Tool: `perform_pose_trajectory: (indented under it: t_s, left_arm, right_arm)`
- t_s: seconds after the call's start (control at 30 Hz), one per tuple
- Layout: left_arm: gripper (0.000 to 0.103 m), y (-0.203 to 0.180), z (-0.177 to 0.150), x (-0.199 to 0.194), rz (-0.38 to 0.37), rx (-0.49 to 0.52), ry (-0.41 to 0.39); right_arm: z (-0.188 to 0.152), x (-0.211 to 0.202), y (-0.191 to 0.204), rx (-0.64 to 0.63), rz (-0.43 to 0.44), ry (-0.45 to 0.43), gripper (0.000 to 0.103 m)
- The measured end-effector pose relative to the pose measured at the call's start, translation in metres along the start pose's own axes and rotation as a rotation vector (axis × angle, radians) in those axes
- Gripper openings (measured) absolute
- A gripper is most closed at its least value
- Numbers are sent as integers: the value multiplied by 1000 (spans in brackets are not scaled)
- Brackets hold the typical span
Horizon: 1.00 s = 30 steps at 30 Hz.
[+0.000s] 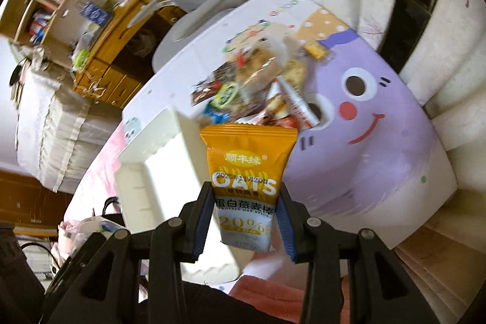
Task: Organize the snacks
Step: 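Carry the OATS bar and cracker bag over the white tray with both grippers, then open both grippers to drop the OATS bar and cracker bag into the tray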
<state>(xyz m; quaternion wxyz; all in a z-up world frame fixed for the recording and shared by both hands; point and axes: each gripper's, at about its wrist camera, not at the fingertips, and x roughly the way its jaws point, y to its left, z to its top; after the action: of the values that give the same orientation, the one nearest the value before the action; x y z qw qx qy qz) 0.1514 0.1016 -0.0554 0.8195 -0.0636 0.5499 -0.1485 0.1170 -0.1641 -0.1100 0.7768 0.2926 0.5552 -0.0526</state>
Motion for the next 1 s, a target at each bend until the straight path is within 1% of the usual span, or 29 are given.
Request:
perform_pose_trajectory:
  t_s: [0.13, 0.23, 0.33, 0.43, 0.53, 0.67, 0.73, 0.77, 0.8, 0.83, 0.87, 0.9, 1.0]
  left_arm:
    - [48, 29, -12, -9, 16, -12, -3]
    - [48, 50, -20, -14, 10, -22, -15]
    - [48, 71, -27, -21, -10, -40, -37]
    - [48, 85, -32, -24, -24, -40, -43]
    - [48, 93, -36, -25, -22, -36, -41]
    - [49, 94, -40, -22, -25, -11, -28]
    - [51, 95, -41, -23, -28, -2, -27]
    - [53, 95, -41, -23, -27, 0, -29]
    - [60, 95, -42, -24, -23, 0, -35]
    - [67, 96, -43, -26, -22, -4, -46]
    - [68, 97, -44, -28, -23, -8, -57]
    - [68, 98, -45, -30, -25, -11, -70]
    - [76, 99, -48, -32, -30, -23, -92]
  right_arm:
    - [-20, 3, 22, -32, 39, 0, 40]
    - [-36, 7, 39, -67, 71, 5, 40]
    - [-51, 11, 55, -88, 72, 17, 40]
    - [-65, 17, 72, -125, 73, 26, 40]
    - [-77, 23, 89, -163, 79, 31, 41]
    - [-86, 30, 101, -177, 87, 38, 42]
    - [-90, 35, 104, -174, 96, 46, 42]
    - [-90, 37, 105, -173, 102, 51, 43]
    - [-91, 38, 106, -170, 109, 53, 45]
    - [-93, 39, 107, -165, 114, 50, 55]
    - [-94, 40, 107, -162, 114, 47, 65]
    - [-95, 40, 107, -158, 114, 43, 67]
    - [-98, 39, 104, -149, 110, 39, 67]
